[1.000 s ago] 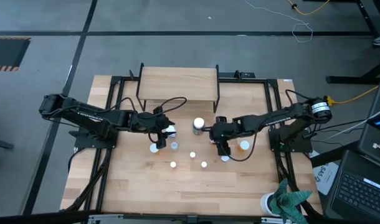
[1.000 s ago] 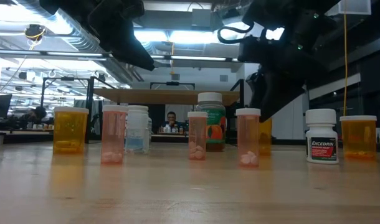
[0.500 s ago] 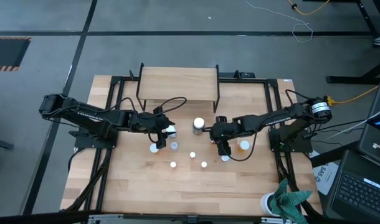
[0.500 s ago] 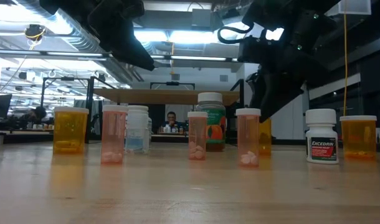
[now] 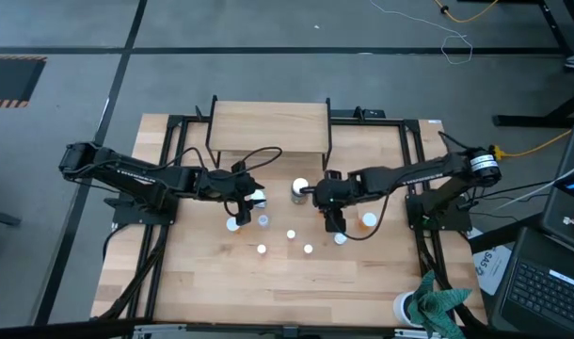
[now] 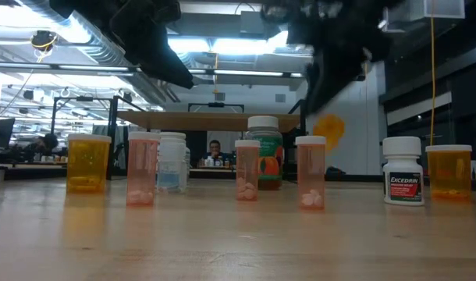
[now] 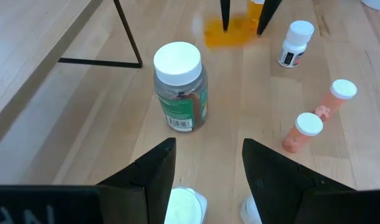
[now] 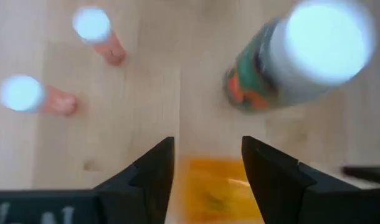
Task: Pick and place medicine bottles onto shelf by color
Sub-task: Put the middle orange pill bottle on the shelf, then put the right orange pill bottle on the shelf
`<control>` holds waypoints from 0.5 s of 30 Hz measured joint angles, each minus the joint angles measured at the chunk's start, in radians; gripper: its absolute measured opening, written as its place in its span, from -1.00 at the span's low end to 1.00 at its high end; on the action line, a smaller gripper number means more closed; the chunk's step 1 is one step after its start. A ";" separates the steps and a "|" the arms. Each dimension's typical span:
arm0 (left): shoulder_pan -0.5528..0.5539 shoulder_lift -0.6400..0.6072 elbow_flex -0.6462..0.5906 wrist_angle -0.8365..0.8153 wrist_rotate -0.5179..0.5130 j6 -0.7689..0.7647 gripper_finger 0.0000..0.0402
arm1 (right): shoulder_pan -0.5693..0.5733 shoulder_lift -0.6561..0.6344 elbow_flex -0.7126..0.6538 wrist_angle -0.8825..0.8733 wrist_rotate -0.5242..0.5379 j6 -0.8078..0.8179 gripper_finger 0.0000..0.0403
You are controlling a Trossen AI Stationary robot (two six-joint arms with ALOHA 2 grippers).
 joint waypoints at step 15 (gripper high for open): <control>0.000 0.000 0.000 0.000 0.000 0.000 -0.10 | 0.000 -0.002 0.306 -0.265 -0.041 -0.051 -0.74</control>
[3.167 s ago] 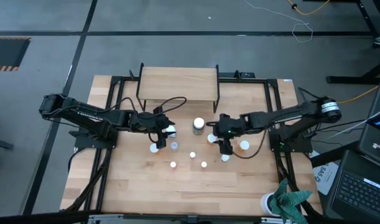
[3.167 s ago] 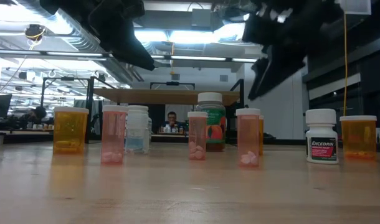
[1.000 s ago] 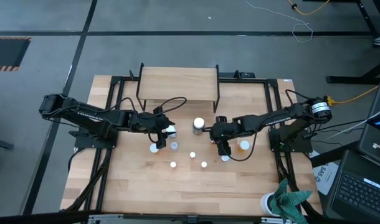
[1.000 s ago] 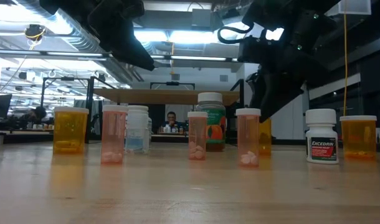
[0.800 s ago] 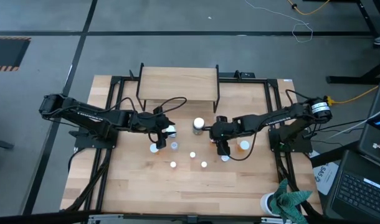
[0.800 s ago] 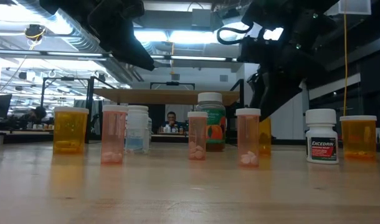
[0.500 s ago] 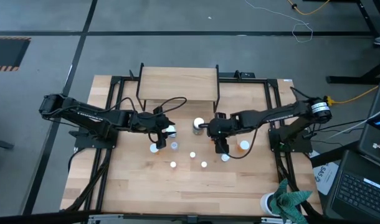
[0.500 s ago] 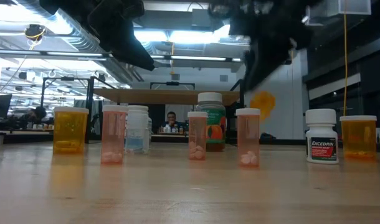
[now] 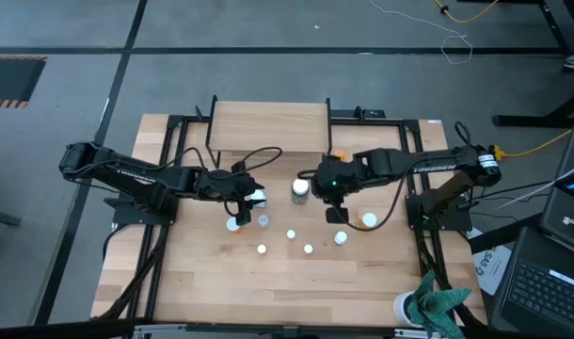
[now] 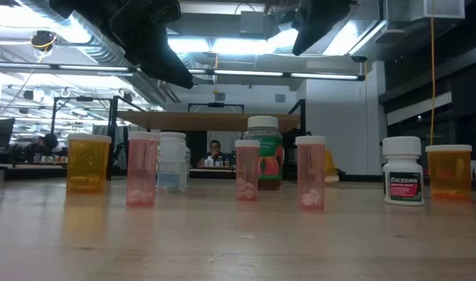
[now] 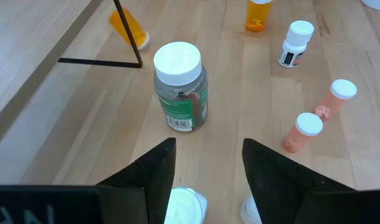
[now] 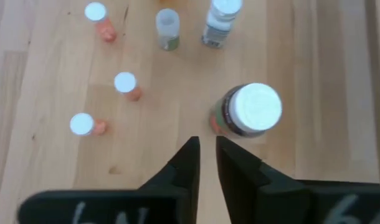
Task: Pick and place medicine bottles onto shelf by color
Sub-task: Put the right orange pill bottle on the shelf
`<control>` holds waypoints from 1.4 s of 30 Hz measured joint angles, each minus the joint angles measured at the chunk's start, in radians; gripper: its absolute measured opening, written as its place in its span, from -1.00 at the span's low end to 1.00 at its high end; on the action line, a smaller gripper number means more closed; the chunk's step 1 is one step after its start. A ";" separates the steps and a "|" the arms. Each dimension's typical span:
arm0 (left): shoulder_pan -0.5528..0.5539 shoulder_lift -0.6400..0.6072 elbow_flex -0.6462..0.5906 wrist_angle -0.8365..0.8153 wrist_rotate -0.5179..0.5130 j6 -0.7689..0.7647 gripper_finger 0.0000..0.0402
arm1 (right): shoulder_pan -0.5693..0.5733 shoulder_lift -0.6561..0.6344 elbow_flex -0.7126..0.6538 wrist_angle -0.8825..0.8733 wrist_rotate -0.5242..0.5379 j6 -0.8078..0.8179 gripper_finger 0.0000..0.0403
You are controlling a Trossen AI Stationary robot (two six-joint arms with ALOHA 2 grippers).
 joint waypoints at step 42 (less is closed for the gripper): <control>0.000 0.000 0.000 -0.019 0.000 0.002 -0.10 | 0.020 -0.659 -0.663 0.369 0.226 0.282 -0.81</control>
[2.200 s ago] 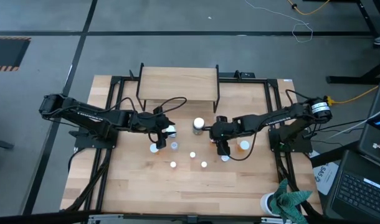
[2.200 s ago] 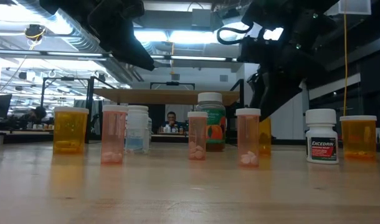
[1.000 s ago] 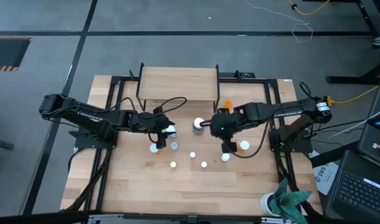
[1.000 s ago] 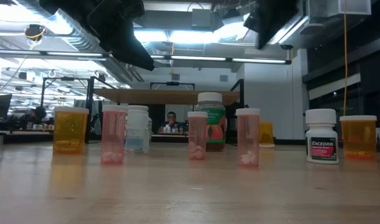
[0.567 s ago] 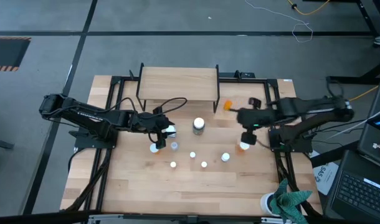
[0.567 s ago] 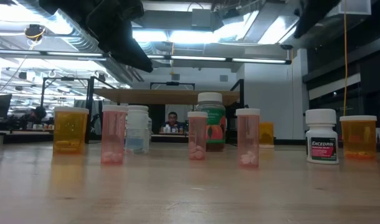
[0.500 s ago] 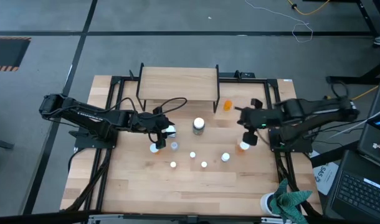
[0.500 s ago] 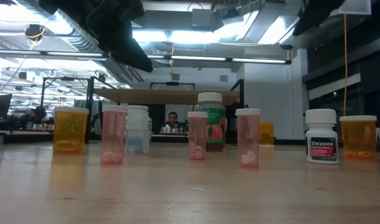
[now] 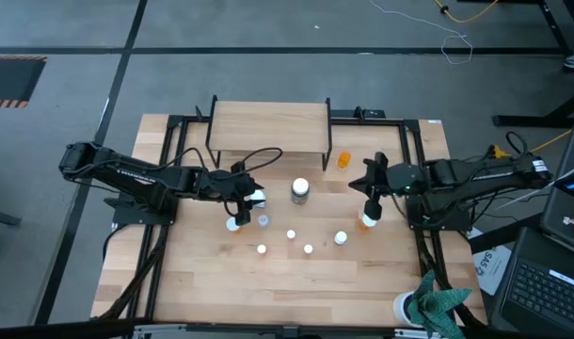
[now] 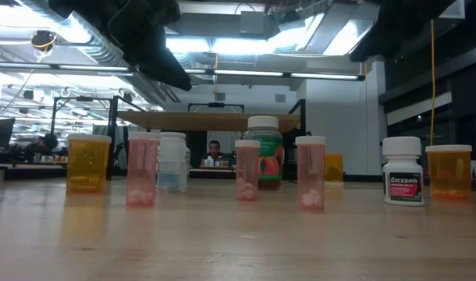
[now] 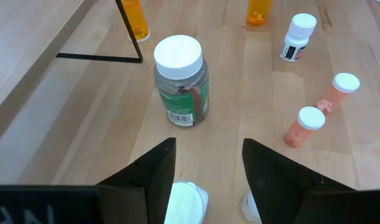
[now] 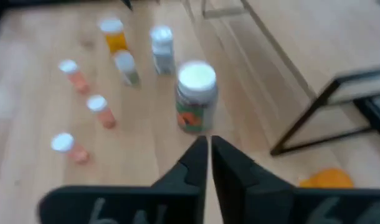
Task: Pick and place medicine bottles onto shelf by color
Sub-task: Put the right orange pill bottle on the shelf
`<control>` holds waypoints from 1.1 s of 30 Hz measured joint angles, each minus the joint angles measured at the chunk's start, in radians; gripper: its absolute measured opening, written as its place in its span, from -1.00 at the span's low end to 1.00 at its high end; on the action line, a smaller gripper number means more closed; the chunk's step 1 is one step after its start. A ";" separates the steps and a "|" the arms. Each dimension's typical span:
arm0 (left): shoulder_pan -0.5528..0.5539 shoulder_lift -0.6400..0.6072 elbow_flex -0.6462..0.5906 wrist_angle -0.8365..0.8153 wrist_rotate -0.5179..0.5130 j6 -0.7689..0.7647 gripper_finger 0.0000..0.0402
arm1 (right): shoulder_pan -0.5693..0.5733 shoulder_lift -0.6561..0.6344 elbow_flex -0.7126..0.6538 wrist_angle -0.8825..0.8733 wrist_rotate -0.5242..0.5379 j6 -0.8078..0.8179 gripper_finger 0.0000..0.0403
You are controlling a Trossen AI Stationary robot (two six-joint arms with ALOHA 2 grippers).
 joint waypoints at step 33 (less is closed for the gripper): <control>0.000 0.000 0.000 -0.003 0.000 0.024 -0.10 | 0.131 0.245 0.000 -0.460 -0.199 0.766 0.40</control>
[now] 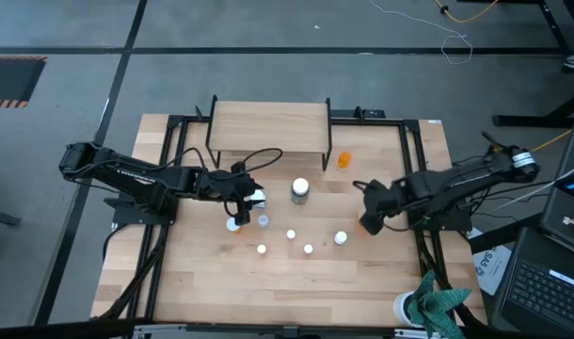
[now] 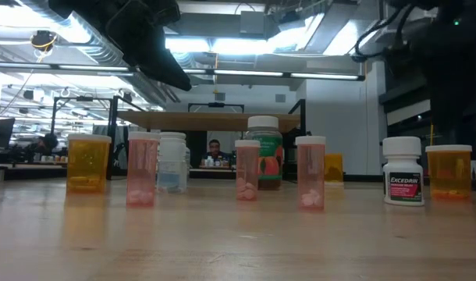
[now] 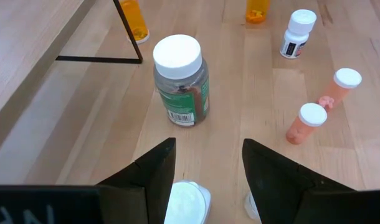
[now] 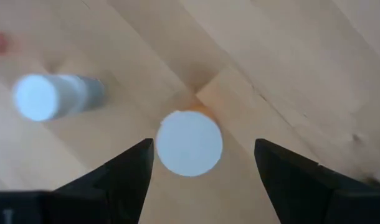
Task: Pick and place medicine bottles onto shelf by color
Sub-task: Put the right orange pill bottle on the shelf
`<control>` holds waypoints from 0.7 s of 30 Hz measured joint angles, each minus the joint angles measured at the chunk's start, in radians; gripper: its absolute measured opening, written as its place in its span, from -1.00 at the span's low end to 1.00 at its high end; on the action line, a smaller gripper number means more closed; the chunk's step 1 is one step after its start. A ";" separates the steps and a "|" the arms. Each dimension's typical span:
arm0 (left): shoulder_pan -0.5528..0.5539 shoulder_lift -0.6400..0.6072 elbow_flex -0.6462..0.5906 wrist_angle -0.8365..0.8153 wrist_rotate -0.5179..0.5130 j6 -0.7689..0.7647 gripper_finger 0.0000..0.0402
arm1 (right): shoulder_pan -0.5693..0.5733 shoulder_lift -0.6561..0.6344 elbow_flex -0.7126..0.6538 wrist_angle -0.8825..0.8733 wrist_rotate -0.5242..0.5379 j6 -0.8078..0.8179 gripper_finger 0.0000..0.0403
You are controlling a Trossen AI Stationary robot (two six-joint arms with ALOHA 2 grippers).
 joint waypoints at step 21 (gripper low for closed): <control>0.000 0.000 0.000 0.000 -0.002 0.000 -0.10 | 0.043 0.120 0.001 0.074 0.001 -0.058 0.40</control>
